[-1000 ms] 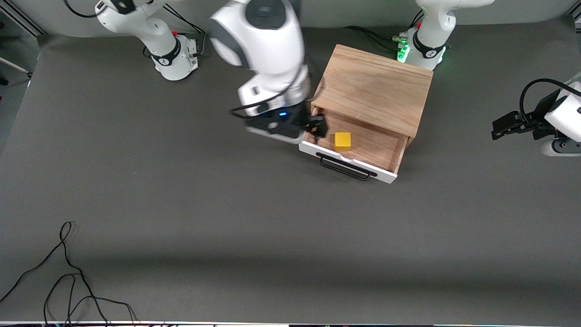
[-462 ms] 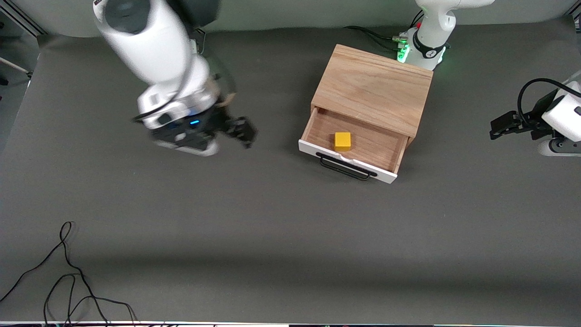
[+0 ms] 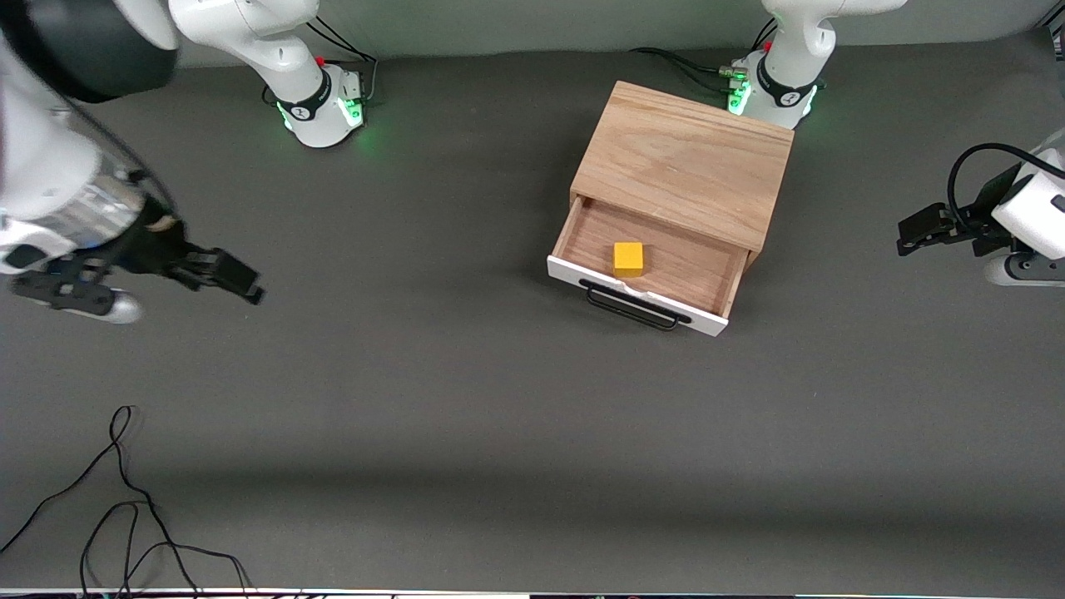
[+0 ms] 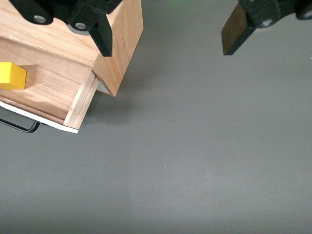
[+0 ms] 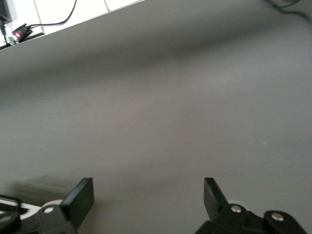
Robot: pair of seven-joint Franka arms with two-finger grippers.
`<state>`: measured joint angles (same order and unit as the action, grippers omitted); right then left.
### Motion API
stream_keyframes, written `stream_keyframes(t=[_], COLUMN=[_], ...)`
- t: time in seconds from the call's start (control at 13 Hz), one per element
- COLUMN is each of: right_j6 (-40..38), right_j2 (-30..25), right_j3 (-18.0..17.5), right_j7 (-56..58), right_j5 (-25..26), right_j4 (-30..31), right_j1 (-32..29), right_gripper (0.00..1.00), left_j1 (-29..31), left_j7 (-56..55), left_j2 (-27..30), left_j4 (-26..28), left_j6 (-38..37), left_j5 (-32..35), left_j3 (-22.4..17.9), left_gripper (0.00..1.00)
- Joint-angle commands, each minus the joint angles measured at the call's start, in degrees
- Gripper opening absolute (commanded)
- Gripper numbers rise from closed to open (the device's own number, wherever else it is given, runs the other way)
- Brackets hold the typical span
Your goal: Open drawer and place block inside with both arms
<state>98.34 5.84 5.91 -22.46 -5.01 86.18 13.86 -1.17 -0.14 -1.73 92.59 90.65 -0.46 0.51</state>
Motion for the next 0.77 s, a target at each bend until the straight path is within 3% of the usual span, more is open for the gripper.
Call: stream_keyframes(t=[0.0,0.15,0.69], right_j6=[-0.06,-1.91,-3.24], right_j2=[-2.24,-2.15,-1.54], right_j3=[4.1,4.81,5.08], right_j7=[8.55,9.71,12.01], right_j5=[-0.18,2.7,2.9], right_j4=[2.76,2.85,2.59], right_j1=[1.09,0.91,0.73], right_gripper=[1.0,1.0,1.0], left_j1=[-0.5,-0.59,-0.5], left_j7=[0.67,0.67,0.67], left_j2=[0.94,1.03,1.21], left_j4=[0.23,0.05,-0.39], left_j6=[-0.65,-0.65,-0.65], left_j5=[0.72,0.81,0.72], left_j3=[-0.34,-0.42,-0.34], left_gripper=[1.0,1.0,1.0])
